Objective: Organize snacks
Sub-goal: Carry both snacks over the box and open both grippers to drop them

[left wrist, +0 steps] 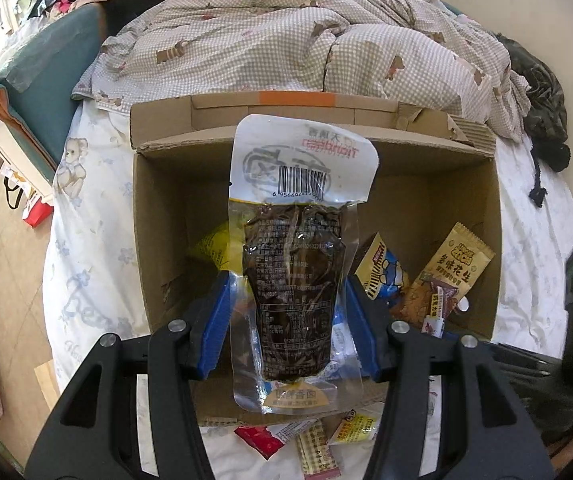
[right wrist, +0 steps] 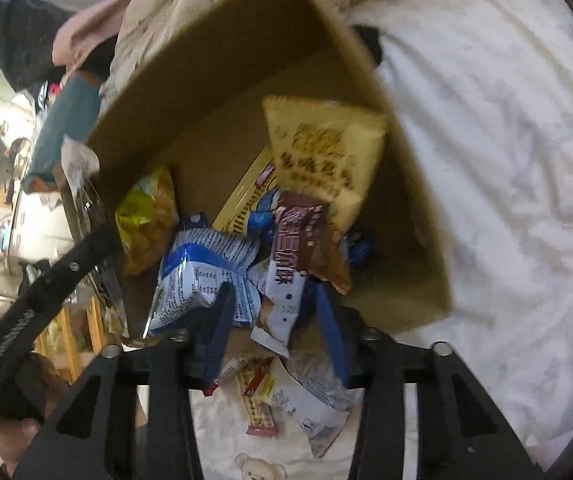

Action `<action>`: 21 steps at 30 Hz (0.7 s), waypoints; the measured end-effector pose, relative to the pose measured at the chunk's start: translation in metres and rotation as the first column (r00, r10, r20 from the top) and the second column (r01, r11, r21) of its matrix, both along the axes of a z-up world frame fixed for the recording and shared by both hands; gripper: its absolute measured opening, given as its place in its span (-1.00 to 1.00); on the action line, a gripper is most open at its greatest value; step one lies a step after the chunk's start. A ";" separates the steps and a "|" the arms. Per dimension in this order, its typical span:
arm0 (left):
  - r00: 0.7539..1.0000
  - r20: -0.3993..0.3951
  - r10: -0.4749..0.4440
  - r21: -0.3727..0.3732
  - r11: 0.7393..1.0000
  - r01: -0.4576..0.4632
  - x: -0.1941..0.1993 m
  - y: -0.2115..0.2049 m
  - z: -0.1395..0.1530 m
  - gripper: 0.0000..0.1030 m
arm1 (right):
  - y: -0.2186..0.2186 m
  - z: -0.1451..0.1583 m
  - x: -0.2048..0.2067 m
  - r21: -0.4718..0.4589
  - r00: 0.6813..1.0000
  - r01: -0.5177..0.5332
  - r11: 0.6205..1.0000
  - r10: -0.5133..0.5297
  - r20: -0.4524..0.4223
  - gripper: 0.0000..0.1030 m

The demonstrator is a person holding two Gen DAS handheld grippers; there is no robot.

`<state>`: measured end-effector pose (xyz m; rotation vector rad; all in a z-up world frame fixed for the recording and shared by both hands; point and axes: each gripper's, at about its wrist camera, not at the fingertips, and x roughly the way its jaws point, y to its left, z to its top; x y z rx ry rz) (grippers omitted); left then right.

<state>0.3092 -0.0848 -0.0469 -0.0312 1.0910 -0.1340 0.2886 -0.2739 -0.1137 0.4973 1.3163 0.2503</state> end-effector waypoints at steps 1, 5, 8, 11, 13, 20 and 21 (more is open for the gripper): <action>1.000 -0.005 0.005 0.004 1.000 -0.005 0.001 -0.001 -0.001 -0.02 | 0.003 -0.002 0.004 0.016 1.000 -0.017 1.000 0.017 0.009 -0.52; 0.999 -0.025 0.024 -0.001 1.000 -0.025 0.004 0.000 -0.005 -0.02 | -0.009 0.017 0.009 0.127 0.986 0.047 0.991 -0.066 0.153 -0.54; 0.999 -0.026 0.027 0.013 1.000 -0.026 0.005 -0.003 -0.006 -0.02 | -0.022 0.030 0.010 0.186 0.978 0.077 0.980 -0.110 0.177 -0.26; 0.999 -0.025 0.030 0.032 0.999 -0.029 0.008 -0.006 -0.006 -0.01 | -0.030 0.039 0.004 0.155 0.971 0.098 0.983 -0.128 0.203 -0.13; 0.999 -0.026 0.036 0.033 0.999 -0.035 0.008 -0.009 -0.006 0.00 | -0.032 0.038 0.003 0.116 0.975 0.101 0.988 -0.122 0.186 -0.13; 0.999 -0.013 0.051 0.078 0.996 -0.050 0.011 -0.020 -0.007 0.11 | -0.023 0.048 -0.014 0.049 0.977 0.096 0.994 -0.103 0.188 0.05; 0.999 -0.010 0.051 0.085 0.995 -0.050 0.011 -0.022 -0.008 0.12 | -0.021 0.053 -0.019 0.045 0.974 0.086 0.995 -0.094 0.206 0.11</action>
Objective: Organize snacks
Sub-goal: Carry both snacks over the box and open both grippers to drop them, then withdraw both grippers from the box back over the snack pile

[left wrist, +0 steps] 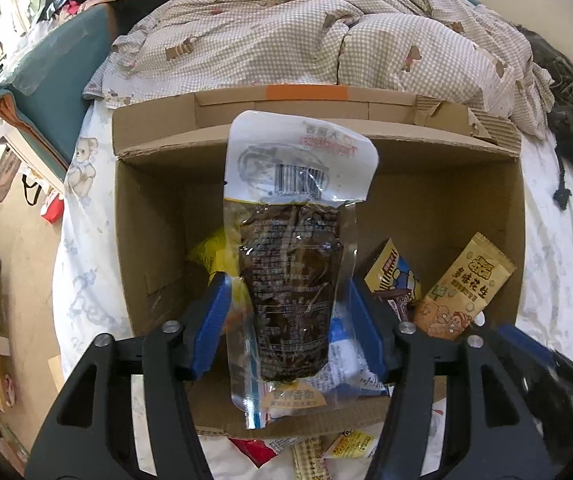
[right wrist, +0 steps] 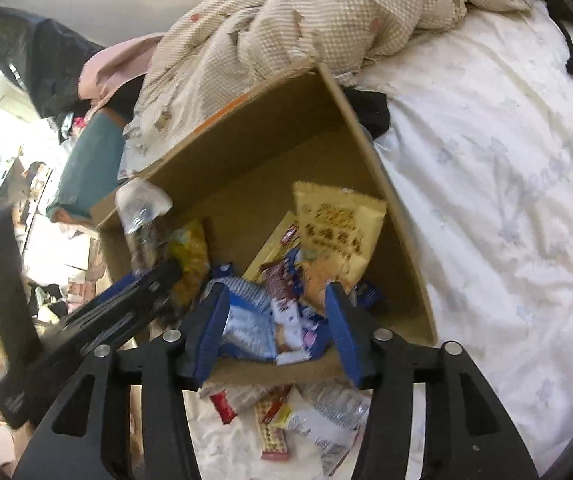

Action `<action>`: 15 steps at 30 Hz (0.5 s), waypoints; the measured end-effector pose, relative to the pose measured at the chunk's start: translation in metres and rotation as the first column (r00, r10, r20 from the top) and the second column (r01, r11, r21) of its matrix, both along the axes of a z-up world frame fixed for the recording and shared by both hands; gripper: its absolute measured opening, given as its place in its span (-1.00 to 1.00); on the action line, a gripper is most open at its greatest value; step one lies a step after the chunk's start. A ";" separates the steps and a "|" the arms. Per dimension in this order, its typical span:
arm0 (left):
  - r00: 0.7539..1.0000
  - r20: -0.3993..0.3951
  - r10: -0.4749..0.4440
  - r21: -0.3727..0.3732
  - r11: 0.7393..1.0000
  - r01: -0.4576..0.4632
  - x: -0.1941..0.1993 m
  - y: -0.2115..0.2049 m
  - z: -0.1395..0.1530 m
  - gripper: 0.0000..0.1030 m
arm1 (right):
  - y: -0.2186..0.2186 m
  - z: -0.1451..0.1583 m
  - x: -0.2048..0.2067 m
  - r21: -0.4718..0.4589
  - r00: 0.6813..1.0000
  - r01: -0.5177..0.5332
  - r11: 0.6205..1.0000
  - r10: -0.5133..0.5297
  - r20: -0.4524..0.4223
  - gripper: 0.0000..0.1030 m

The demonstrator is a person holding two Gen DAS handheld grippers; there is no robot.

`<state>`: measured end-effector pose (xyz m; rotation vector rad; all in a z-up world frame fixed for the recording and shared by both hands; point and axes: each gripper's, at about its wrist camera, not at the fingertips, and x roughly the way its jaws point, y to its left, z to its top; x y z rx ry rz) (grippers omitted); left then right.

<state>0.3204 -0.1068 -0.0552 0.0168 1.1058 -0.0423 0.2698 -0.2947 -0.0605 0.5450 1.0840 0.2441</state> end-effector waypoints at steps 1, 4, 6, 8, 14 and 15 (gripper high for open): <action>1.000 0.000 -0.003 0.012 1.000 0.003 0.000 -0.002 -0.002 0.15 | 0.003 0.004 -0.004 -0.014 1.000 -0.005 1.000 0.005 0.014 0.27; 1.000 0.009 0.008 0.038 0.999 -0.008 -0.004 -0.004 -0.002 0.39 | 0.009 0.016 -0.012 -0.069 0.998 -0.023 0.997 0.027 0.061 0.68; 0.998 0.048 0.037 0.018 0.999 -0.038 -0.010 0.003 0.006 0.40 | 0.010 0.020 -0.015 -0.072 0.997 -0.032 0.997 0.037 0.075 0.71; 0.993 0.079 0.088 -0.008 0.996 -0.088 -0.016 0.012 0.014 0.58 | 0.008 0.022 -0.015 -0.047 0.997 -0.038 0.998 0.041 0.066 0.71; 0.976 0.094 0.195 -0.077 0.979 -0.188 -0.032 0.029 0.027 0.81 | -0.002 0.035 -0.016 -0.043 0.997 -0.011 0.999 0.015 0.075 0.71; 0.972 0.100 0.215 -0.081 0.975 -0.207 -0.035 0.032 0.028 0.83 | -0.003 0.037 -0.017 -0.053 0.997 -0.010 0.999 0.015 0.078 0.71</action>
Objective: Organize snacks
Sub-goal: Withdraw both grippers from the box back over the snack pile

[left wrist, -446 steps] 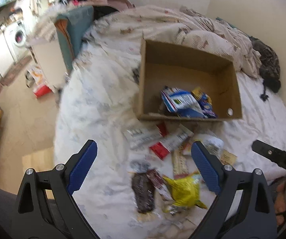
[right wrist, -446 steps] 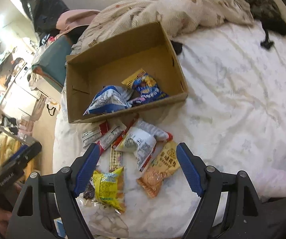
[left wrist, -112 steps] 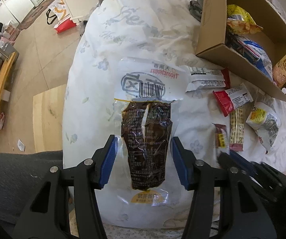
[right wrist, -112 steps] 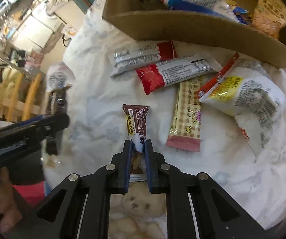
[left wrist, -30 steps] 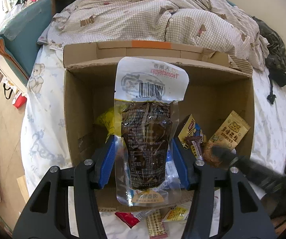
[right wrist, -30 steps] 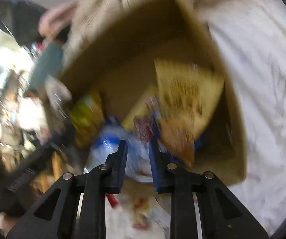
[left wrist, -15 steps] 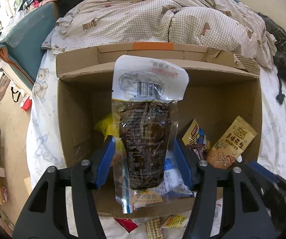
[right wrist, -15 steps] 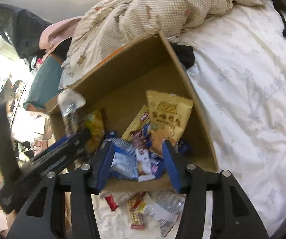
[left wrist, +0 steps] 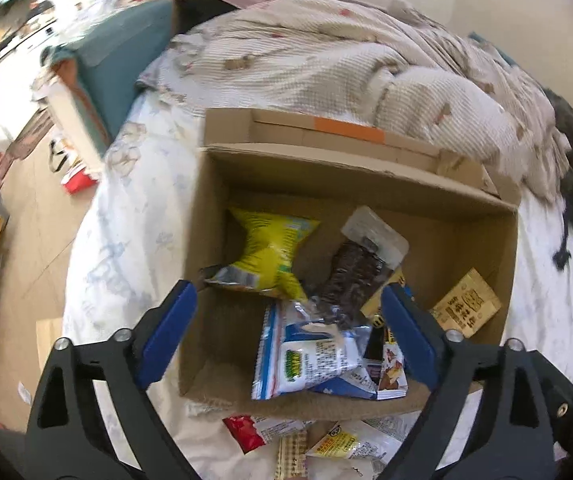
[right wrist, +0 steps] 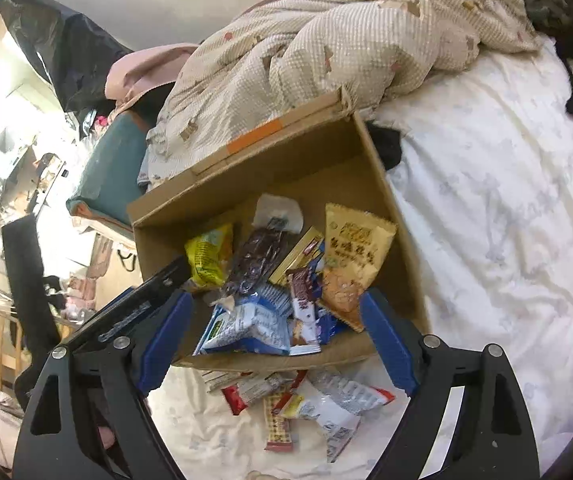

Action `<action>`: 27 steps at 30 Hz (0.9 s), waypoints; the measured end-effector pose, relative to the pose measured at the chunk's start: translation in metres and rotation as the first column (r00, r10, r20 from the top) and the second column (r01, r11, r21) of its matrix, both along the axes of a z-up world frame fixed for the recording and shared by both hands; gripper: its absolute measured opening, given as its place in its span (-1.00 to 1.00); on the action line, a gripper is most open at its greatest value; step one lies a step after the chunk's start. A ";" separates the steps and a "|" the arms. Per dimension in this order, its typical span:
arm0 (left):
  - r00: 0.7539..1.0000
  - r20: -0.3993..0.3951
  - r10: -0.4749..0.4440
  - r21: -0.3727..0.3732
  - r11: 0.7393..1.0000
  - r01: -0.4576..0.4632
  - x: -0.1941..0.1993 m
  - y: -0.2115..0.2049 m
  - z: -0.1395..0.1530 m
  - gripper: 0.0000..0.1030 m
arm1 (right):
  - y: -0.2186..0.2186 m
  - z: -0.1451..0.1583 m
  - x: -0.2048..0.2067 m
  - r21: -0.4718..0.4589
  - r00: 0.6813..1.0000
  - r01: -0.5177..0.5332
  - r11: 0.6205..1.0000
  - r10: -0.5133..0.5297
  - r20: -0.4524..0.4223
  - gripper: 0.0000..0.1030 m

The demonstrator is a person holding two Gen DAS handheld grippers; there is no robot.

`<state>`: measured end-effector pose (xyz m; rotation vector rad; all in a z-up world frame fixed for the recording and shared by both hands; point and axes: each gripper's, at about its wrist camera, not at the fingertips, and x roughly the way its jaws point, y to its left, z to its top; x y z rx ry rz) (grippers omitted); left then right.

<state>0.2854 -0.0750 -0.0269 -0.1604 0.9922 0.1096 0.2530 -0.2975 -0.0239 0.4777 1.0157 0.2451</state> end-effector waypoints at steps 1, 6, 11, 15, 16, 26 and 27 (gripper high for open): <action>1.000 0.003 0.019 -0.005 1.000 -0.019 -0.003 0.003 0.001 0.85 | -0.001 0.000 0.000 0.001 1.000 -0.004 1.000 0.004 -0.005 0.71; 0.998 -0.018 0.058 0.021 0.998 -0.057 -0.010 0.010 -0.003 0.86 | -0.005 0.002 0.003 0.022 1.000 -0.025 0.999 0.026 -0.011 0.71; 0.996 -0.032 0.088 0.025 0.996 -0.087 -0.018 0.018 -0.008 0.86 | -0.008 0.006 0.002 0.019 1.000 -0.026 0.999 0.026 0.002 0.71; 0.996 -0.036 0.077 0.031 0.997 -0.076 -0.023 0.020 -0.009 0.86 | -0.007 0.005 0.001 0.020 1.000 -0.029 0.999 0.029 -0.006 0.71; 0.997 -0.032 0.069 0.036 0.997 -0.068 -0.025 0.019 -0.008 0.86 | -0.007 0.005 0.000 0.021 1.000 -0.031 0.999 0.031 -0.006 0.71; 1.000 -0.014 0.009 0.024 1.000 -0.008 -0.055 0.021 -0.003 0.86 | -0.015 -0.010 -0.008 0.014 0.998 -0.012 1.000 0.013 -0.059 0.71; 1.000 -0.015 -0.005 0.024 1.000 0.006 -0.060 0.022 -0.002 0.86 | -0.016 -0.011 -0.011 0.025 0.998 -0.009 1.000 0.010 -0.065 0.71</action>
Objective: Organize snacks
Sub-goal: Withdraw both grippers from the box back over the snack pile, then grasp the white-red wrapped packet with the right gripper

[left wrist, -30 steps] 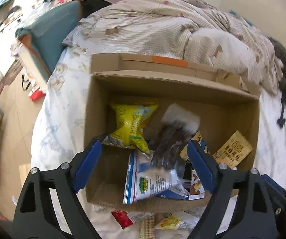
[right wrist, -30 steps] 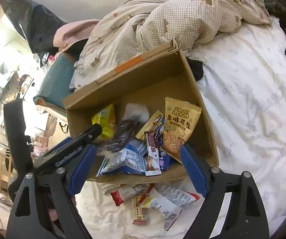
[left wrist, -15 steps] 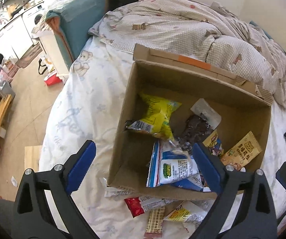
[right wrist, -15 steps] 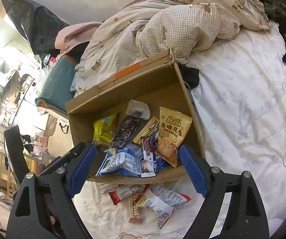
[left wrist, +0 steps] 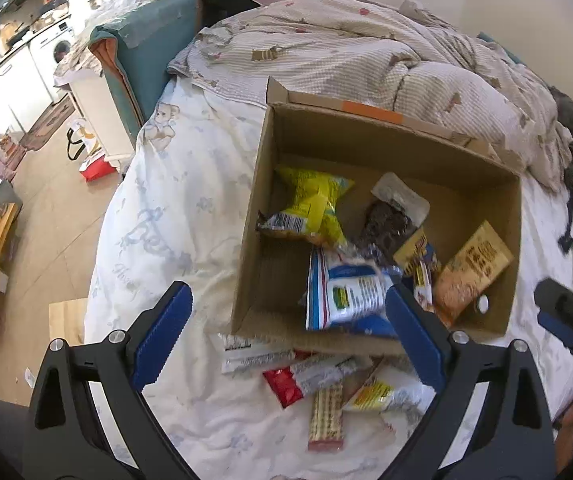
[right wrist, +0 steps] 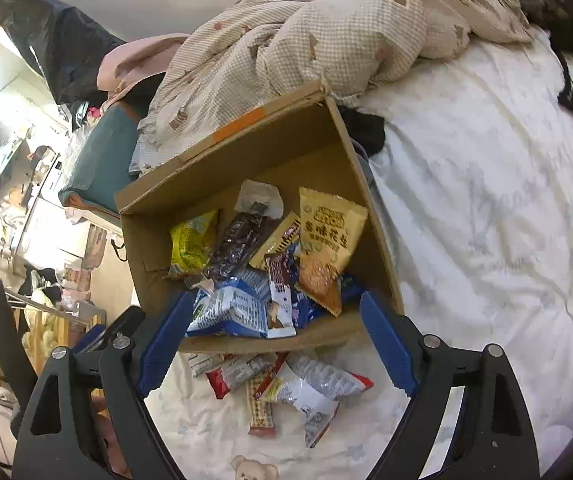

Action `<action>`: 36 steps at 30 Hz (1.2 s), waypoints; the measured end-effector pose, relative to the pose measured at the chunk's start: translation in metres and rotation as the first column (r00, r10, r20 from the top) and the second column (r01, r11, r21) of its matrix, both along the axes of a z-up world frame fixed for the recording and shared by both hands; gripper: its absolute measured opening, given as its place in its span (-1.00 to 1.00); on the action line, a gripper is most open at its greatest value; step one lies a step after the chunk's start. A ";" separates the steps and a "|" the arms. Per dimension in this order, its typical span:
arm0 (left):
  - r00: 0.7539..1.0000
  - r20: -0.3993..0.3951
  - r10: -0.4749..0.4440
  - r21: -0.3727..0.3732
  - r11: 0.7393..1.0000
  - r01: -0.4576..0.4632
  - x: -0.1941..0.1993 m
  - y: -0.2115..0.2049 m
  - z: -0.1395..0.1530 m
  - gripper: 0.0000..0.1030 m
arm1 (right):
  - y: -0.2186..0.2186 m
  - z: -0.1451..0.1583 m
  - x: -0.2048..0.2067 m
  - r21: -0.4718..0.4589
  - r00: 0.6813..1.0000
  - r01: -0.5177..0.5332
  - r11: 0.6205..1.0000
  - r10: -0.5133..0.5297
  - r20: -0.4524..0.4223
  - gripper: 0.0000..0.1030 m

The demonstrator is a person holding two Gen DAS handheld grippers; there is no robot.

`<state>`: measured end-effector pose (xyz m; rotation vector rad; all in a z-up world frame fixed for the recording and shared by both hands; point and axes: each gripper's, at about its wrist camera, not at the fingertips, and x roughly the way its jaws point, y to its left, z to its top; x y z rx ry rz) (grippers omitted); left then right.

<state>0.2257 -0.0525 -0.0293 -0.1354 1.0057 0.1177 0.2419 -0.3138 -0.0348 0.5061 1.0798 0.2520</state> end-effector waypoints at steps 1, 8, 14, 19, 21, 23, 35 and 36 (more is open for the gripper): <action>1.000 0.002 -0.010 0.000 1.000 0.010 -0.004 0.001 0.001 0.86 | -0.001 -0.002 -0.003 0.007 1.000 0.004 1.000 -0.004 -0.007 0.71; 0.996 0.021 -0.085 0.030 0.996 0.085 -0.038 0.012 0.003 0.86 | -0.004 -0.021 -0.031 -0.006 0.998 0.019 1.000 -0.019 -0.064 0.71; 0.993 0.044 -0.111 0.031 0.993 0.110 -0.069 0.026 -0.001 0.86 | 0.004 -0.025 -0.062 -0.030 0.998 0.015 0.999 -0.017 -0.059 0.71; 0.991 0.033 -0.133 0.062 0.989 0.131 -0.085 0.034 -0.013 0.86 | 0.002 -0.023 -0.078 -0.038 0.999 0.033 0.999 -0.034 -0.029 0.71; 0.992 0.019 -0.127 0.078 0.989 0.125 -0.090 0.038 -0.020 0.86 | -0.004 -0.024 -0.081 -0.035 0.998 0.062 0.997 -0.063 -0.024 0.71; 0.994 -0.010 -0.105 0.058 0.993 0.105 -0.090 0.045 -0.025 0.86 | -0.010 -0.028 -0.081 -0.022 0.995 0.093 0.995 -0.094 -0.038 0.71; 0.991 -0.132 0.003 -0.098 0.995 -0.016 -0.081 0.064 -0.049 0.86 | 0.024 -0.085 -0.047 -0.060 0.980 0.032 0.998 -0.043 -0.196 0.71; 0.990 -0.140 0.003 -0.105 0.994 -0.018 -0.080 0.063 -0.051 0.86 | 0.031 -0.090 -0.043 -0.076 0.978 0.015 0.997 -0.031 -0.204 0.71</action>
